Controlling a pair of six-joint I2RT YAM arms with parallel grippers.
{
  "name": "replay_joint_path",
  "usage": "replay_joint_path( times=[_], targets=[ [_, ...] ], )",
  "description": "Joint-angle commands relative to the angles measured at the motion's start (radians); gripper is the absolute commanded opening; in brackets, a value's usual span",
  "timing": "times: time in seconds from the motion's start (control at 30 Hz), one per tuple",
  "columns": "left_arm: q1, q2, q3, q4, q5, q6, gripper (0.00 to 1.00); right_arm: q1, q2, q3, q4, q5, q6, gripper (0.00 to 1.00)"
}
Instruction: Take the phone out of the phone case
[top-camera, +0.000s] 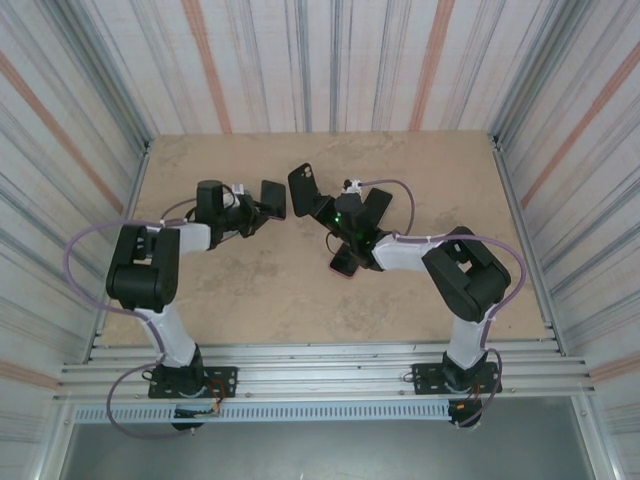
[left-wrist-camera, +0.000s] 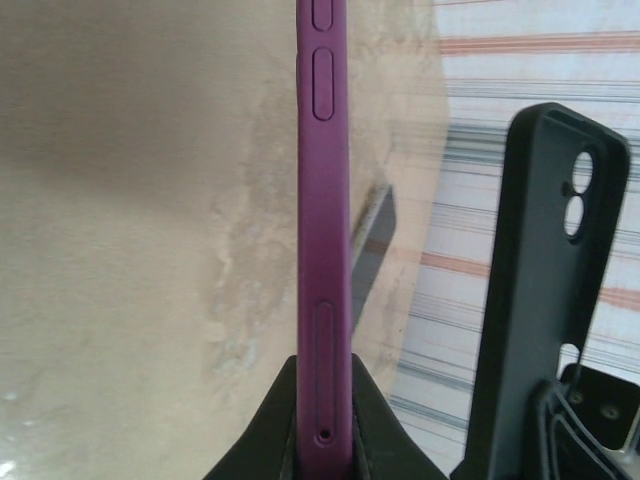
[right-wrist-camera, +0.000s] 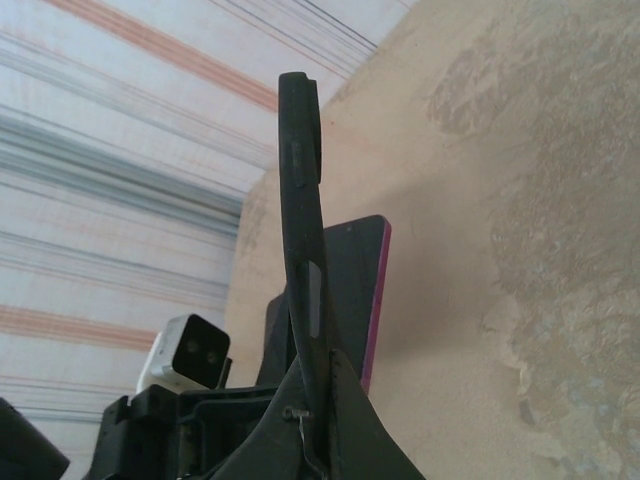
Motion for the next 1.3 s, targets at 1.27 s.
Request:
replay_joint_path(
  times=[1.27],
  targets=[
    [0.013, 0.114, 0.132, -0.237, -0.076, 0.234, 0.37, 0.0, 0.119, 0.06, -0.019, 0.002, 0.076, 0.05]
  ],
)
